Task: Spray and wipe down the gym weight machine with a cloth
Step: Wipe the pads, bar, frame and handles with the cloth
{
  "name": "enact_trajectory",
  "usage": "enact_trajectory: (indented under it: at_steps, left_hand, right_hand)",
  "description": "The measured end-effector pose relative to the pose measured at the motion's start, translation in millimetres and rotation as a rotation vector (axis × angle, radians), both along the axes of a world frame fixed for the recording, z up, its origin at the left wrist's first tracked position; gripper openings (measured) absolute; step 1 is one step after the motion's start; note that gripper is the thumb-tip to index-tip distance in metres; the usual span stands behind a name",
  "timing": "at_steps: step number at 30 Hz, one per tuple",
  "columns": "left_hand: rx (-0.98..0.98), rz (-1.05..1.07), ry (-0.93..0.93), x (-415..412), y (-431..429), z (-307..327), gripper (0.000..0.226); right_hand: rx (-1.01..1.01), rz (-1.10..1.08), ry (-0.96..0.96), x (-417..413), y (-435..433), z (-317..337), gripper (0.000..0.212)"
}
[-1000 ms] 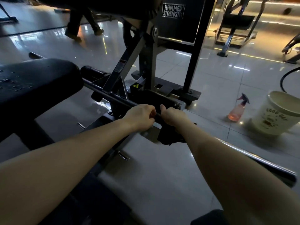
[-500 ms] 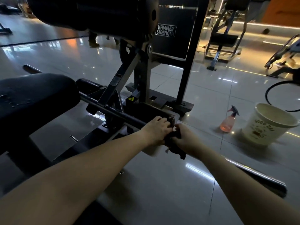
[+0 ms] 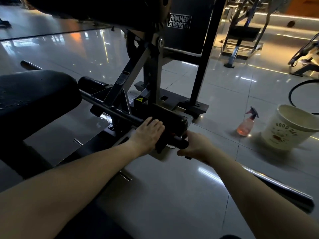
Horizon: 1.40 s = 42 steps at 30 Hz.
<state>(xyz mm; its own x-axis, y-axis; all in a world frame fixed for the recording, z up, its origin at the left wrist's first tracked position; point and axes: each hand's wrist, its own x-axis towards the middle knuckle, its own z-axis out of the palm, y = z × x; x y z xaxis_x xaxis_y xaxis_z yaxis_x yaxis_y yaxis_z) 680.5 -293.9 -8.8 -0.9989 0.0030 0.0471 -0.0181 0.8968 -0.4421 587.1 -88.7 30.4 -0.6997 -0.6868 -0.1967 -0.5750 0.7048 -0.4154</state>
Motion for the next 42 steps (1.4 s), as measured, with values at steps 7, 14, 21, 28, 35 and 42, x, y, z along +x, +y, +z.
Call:
enact_trajectory:
  at_steps: [7, 14, 21, 28, 35, 42]
  left_hand:
    - [0.408, -0.332, 0.125, -50.7, 54.2, -16.7, 0.018]
    - [0.366, -0.425, 0.175, -52.6, 18.5, -20.5, 0.013]
    - [0.33, -0.149, 0.292, -20.9, -73.7, -21.7, 0.043]
    - [-0.025, 0.203, 0.279, 14.0, -119.7, -35.8, 0.085]
    - [0.598, 0.497, 0.285, 19.8, -99.1, -37.0, 0.097]
    - [1.225, 0.842, 0.678, -21.4, -67.1, -21.8, 0.085]
  right_hand:
    - [-0.306, -0.151, -0.009, -6.5, -1.1, -12.1, 0.028]
    - [-0.035, -0.157, 0.293, -17.1, -9.3, -36.8, 0.062]
    - [0.026, -0.245, 0.268, -17.0, -13.6, -32.5, 0.055]
    - [0.048, -0.25, 0.266, -17.9, -14.4, -32.5, 0.052]
    - [0.06, -0.241, 0.215, -20.3, -13.8, -32.8, 0.05]
    - [0.05, -0.233, 0.192, -21.2, -14.6, -34.0, 0.05]
